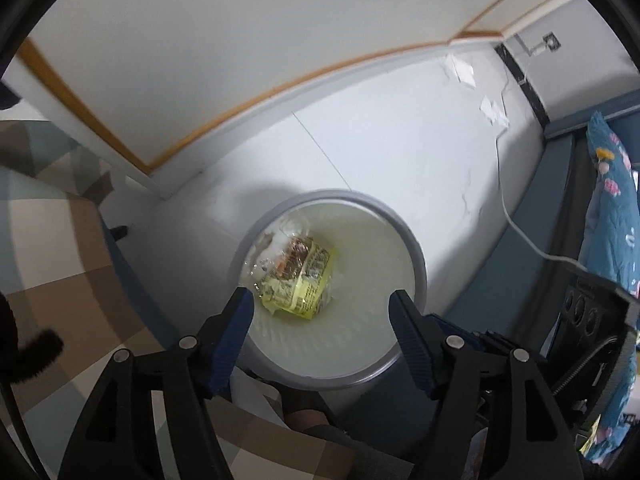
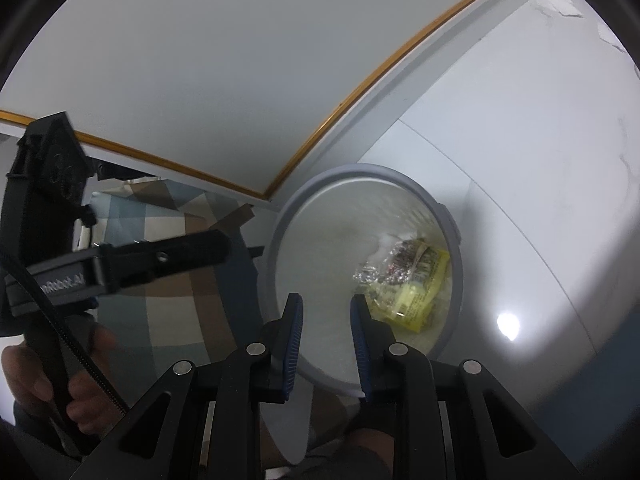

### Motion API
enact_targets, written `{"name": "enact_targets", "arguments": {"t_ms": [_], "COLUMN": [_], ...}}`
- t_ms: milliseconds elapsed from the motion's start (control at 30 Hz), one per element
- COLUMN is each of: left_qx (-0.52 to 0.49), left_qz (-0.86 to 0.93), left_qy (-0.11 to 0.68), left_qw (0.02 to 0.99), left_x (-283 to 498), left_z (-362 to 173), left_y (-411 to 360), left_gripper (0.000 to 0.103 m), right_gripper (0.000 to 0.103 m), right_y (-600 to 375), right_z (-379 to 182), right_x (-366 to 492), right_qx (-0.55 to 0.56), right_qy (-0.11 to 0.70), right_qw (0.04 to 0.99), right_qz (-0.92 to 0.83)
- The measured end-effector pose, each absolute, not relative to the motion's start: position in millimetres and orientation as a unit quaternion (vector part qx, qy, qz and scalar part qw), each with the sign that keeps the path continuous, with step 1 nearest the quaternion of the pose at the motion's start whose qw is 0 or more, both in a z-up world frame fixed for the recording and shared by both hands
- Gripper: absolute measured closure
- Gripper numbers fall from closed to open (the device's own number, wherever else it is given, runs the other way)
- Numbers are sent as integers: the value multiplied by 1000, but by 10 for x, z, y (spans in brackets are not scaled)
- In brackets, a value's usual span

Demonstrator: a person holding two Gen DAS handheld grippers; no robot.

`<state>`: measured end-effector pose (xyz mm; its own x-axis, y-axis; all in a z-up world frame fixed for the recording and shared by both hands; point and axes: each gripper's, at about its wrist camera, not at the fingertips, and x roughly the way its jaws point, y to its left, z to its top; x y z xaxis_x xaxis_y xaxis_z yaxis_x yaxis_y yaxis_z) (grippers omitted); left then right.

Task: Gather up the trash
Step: 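Bring both open tools back over the table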

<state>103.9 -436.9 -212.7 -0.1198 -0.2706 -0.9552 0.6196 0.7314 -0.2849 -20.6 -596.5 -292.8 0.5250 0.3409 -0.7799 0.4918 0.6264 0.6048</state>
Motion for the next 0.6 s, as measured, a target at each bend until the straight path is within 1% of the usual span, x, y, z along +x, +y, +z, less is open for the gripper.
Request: {"name": "enact_targets", "arguments": {"t_ms": [100,200,333,367,433,533,600], "left_qx": [122,112,101,98,87,56,46], "left_qz": [-334,-327,-328,-326,-324,-339,-337], "left_qy": [649,636,618,609,594,568,537], "left_qw": [672,689,707,716,731,748,772], "left_x": [1065,1085,1097,1095,1080,1042,995], "left_z": [-1992,-1841,-1646,-1561,-1422,-1162,-908], "left_y": [-4280,-4200,-4046,-3985,-3880,-3719,-3555], "left_gripper": [37,36,36,36,36,36,36], "right_gripper": [78,74,67,62,57,55,53], "right_y": [-5972,-6006,-6036,-6040,-6035,-6018,-5995], "right_z": [-2883,-2777,-2541,-2459,-2298,-2061,-1858], "right_x": [-221,-261,-300,-308,-323,-350,-364], "right_qx": [426,419,405,400,390,378,364], "right_qy": [483,477,462,456,444,429,417], "right_qw": [763,769,785,791,801,815,827], "right_qz": [-58,-67,-79,-82,-89,-94,-94]}}
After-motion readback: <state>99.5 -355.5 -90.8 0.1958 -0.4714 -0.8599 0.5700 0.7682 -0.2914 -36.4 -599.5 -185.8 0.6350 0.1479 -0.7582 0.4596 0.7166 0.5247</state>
